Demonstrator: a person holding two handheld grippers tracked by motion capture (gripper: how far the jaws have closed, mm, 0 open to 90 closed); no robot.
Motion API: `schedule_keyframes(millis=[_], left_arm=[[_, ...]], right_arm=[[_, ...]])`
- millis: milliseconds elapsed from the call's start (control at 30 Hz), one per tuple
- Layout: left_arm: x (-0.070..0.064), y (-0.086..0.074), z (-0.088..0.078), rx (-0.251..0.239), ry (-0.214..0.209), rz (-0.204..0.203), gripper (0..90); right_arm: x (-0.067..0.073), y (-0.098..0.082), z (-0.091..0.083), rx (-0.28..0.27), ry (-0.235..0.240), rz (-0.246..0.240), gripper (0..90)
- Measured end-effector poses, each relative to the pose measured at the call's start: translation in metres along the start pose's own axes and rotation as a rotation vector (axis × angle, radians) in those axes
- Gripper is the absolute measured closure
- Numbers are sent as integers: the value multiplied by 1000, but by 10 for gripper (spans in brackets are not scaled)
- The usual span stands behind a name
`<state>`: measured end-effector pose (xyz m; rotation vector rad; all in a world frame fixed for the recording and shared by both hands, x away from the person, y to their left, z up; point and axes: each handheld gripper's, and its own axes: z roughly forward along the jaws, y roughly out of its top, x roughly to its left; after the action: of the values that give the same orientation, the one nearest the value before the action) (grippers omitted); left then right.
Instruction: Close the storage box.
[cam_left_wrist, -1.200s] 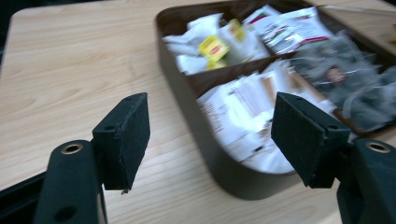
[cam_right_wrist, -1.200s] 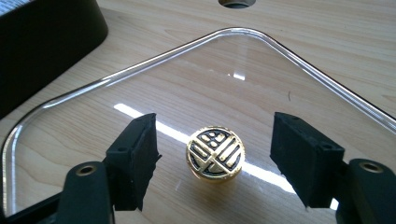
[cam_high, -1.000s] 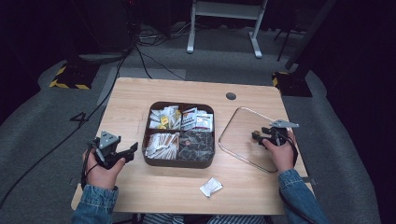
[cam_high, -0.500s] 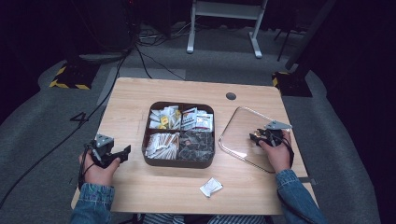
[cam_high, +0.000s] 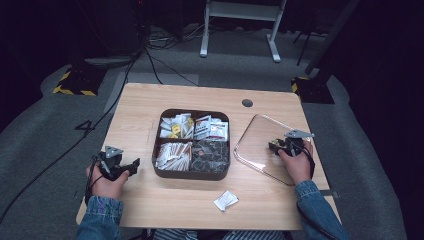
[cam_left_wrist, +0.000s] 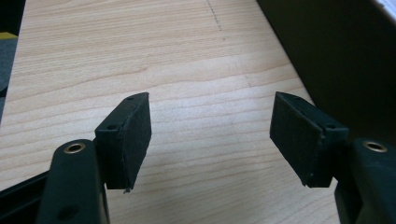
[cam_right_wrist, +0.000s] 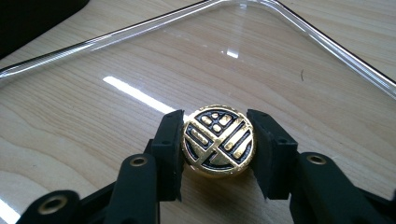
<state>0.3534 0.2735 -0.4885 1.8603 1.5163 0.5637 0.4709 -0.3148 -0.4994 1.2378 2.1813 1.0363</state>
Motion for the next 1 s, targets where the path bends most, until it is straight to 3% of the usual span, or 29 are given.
schedule_keyframes(millis=[400,667,900,1000], left_arm=[[-2,-5,10,60,8,34,287],[-2,-8,15,36,9,68,244],[-1,-8,15,36,1,72,238],[-1,-8,16,41,-10,77,215]], right_arm=[[1,0,-1,-2,-11,2,593],[-1,0,-3,-8,9,18,593],[-4,7,-18,-53,19,42,593],[-5,10,-24,-47,30,52,593]])
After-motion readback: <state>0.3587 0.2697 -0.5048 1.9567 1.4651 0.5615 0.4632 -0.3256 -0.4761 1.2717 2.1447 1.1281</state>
